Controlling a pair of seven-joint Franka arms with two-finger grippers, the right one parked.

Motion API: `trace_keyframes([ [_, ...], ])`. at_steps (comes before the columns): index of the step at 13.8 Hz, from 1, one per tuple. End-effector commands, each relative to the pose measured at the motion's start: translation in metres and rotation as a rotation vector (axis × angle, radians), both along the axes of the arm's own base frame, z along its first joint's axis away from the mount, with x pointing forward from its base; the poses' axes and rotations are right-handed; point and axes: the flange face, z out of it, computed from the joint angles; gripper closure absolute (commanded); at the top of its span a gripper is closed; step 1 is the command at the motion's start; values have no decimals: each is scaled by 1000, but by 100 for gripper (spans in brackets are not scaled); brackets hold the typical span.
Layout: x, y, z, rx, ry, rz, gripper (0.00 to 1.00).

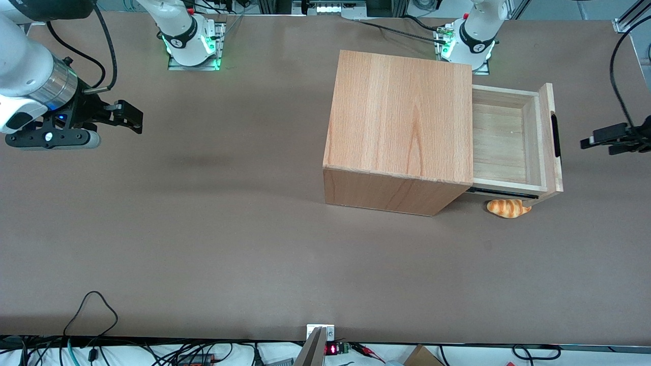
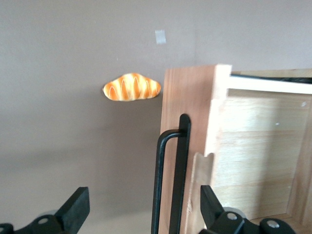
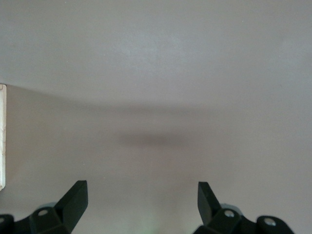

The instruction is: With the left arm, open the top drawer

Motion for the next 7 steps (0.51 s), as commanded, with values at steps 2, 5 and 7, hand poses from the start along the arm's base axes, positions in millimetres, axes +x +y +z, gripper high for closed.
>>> trace_keyframes([
  [2,6,-10,44,64,-42,-40,0],
  [5,2,-19,63,132,-60,-70,0],
  [7,2,-32,82,162,-86,-82,0],
])
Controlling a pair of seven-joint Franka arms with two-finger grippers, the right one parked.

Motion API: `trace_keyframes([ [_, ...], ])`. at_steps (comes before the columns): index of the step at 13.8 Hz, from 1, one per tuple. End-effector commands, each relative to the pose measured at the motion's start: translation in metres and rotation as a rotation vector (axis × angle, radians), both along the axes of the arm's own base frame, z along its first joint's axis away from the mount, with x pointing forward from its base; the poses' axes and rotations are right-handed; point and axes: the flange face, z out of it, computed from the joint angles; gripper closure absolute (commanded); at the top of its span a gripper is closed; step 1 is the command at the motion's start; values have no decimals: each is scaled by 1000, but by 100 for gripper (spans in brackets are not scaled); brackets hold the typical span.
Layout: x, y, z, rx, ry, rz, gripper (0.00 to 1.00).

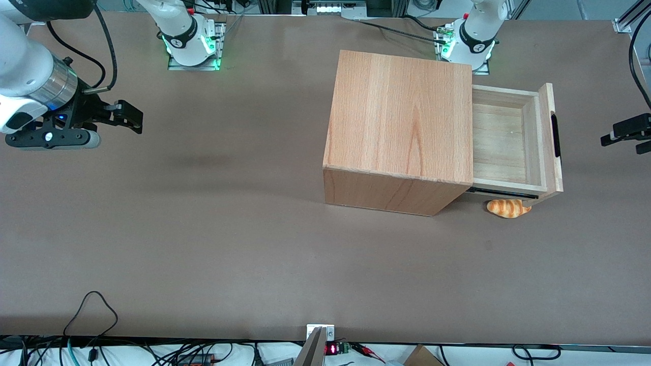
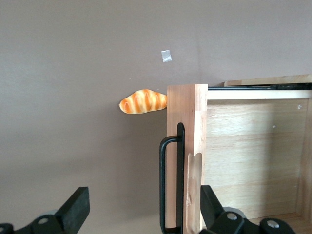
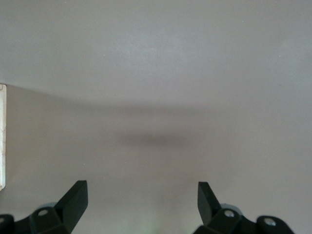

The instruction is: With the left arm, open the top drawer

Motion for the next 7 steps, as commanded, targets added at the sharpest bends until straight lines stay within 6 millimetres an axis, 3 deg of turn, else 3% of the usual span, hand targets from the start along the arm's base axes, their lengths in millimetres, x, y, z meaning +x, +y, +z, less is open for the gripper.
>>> trace_keyframes([
  [1,-5,-23,34,55,-29,-22,0],
  [7,-9,-85,61,129,-45,-54,0],
])
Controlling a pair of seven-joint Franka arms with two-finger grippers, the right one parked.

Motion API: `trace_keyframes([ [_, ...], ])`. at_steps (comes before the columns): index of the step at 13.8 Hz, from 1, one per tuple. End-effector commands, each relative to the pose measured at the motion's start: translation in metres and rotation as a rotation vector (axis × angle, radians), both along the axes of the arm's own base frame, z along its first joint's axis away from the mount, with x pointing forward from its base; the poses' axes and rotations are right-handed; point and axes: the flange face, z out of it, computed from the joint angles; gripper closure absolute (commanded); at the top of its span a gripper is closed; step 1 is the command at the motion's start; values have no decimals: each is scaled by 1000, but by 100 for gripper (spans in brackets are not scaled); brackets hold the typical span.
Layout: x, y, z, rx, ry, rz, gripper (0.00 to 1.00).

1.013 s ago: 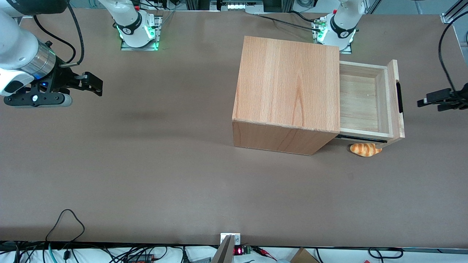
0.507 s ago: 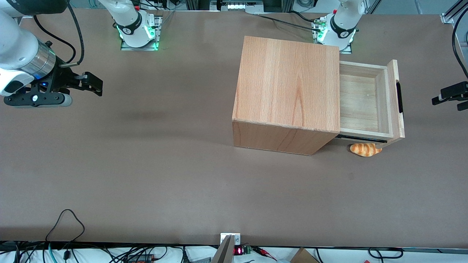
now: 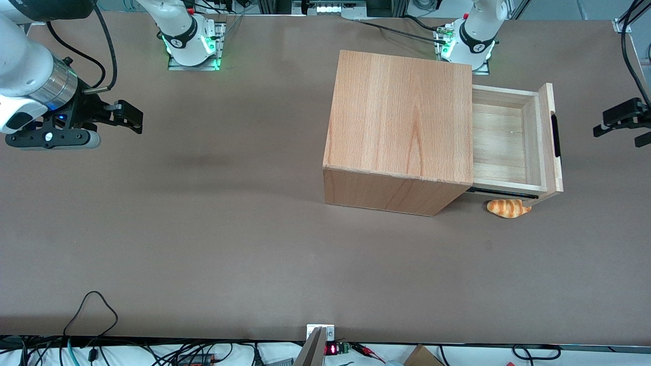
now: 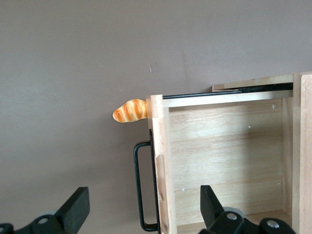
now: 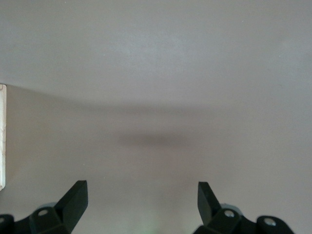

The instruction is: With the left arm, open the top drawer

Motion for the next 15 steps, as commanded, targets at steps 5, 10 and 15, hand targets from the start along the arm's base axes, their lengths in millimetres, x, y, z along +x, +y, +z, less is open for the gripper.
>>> trace_keyframes([
  [5,-12,-50,32,80,-28,13,0],
  [10,-16,-72,45,140,-64,90,0],
  [15,-16,-74,48,152,-87,112,0],
])
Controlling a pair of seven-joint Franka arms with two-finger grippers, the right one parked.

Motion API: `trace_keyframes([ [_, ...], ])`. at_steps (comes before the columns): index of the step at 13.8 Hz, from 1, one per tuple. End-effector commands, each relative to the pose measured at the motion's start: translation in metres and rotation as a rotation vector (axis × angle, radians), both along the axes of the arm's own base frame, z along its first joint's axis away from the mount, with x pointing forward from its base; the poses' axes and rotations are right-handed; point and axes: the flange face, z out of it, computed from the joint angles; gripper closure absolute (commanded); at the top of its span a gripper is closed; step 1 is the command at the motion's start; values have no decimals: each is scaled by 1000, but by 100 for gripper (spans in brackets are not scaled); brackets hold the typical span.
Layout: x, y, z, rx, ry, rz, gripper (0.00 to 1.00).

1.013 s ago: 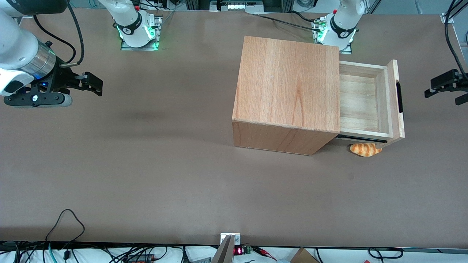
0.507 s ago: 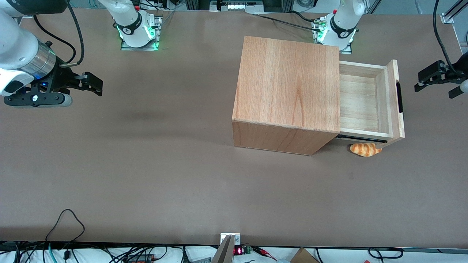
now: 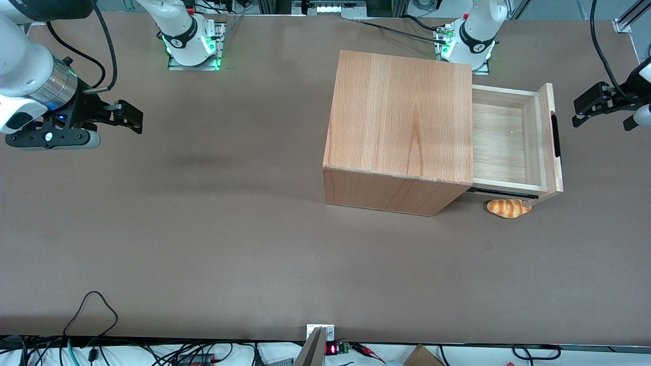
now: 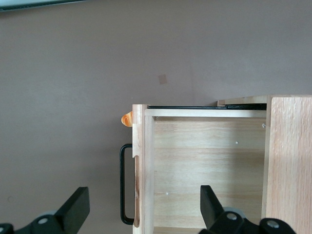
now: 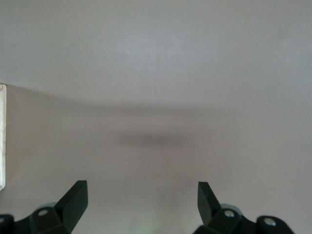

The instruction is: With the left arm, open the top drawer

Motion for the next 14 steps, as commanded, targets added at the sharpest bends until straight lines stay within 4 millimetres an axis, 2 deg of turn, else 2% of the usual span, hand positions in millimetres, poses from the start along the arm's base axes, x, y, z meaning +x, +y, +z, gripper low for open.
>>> trace_keyframes([
  [1,-3,6,6,13,-16,8,0],
  [7,-2,17,4,13,-4,26,0],
  [14,-3,14,2,7,19,23,0],
])
